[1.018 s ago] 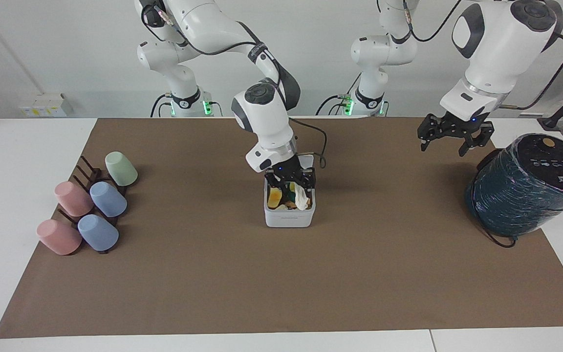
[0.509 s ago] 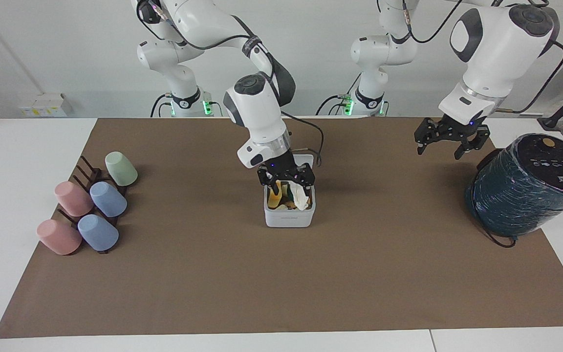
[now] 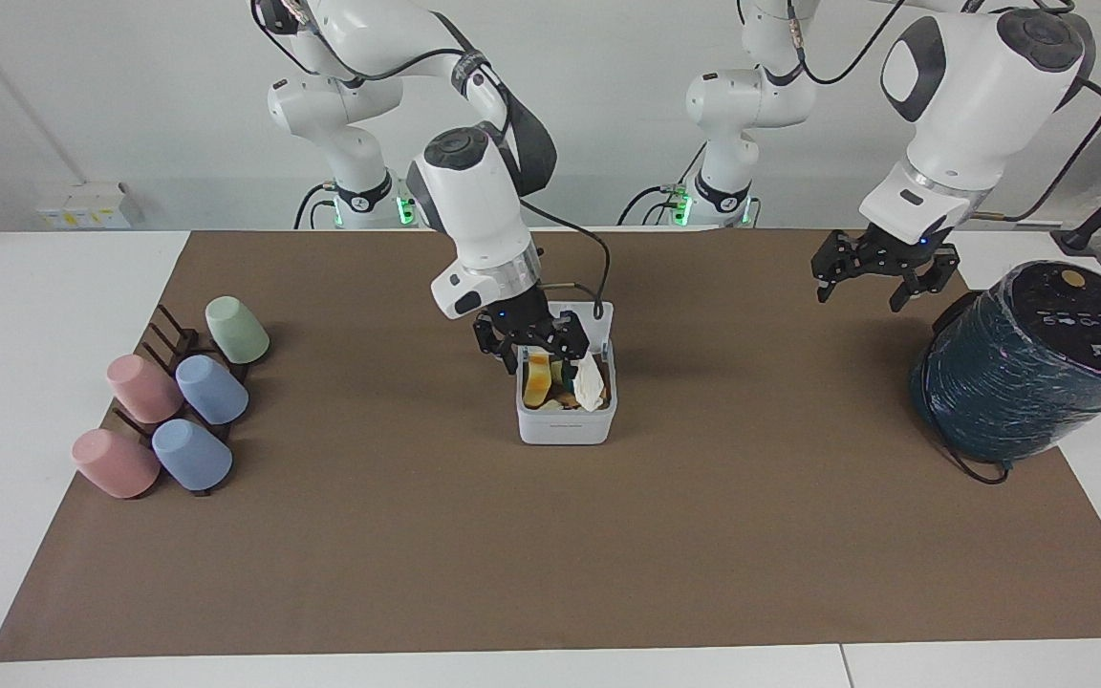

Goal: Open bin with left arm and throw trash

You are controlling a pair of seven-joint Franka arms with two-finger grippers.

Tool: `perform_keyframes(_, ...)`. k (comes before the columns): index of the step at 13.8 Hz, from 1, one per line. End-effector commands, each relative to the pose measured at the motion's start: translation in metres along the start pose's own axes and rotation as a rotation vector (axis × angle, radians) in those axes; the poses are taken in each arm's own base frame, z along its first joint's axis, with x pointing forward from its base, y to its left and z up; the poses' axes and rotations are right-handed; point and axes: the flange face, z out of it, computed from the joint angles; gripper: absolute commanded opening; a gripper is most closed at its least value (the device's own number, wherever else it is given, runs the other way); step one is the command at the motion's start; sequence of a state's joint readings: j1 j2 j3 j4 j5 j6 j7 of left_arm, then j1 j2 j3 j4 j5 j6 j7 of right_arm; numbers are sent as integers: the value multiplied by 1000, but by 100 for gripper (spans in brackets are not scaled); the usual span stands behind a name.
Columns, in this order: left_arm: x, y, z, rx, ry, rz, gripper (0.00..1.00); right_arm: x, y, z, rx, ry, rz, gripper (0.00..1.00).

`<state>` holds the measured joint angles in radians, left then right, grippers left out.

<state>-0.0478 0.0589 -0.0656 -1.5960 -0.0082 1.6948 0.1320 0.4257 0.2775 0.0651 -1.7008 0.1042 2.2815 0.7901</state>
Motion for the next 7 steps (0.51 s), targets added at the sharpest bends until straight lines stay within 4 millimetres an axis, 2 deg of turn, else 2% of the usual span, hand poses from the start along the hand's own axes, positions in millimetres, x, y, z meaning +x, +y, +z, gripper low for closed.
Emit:
perform_keyframes(1,-8,0,-2,-3,14,-15,100,21,38,-39,-74,19,-5,100)
perform_keyframes(4,-8,-2,-2,-3,16,-16,100,44,90,-81,-126,-1,-46,100)
perform_keyframes(7,-8,-2,-2,-3,16,-16,100,53,128,-113,-172,-44,-110,100)
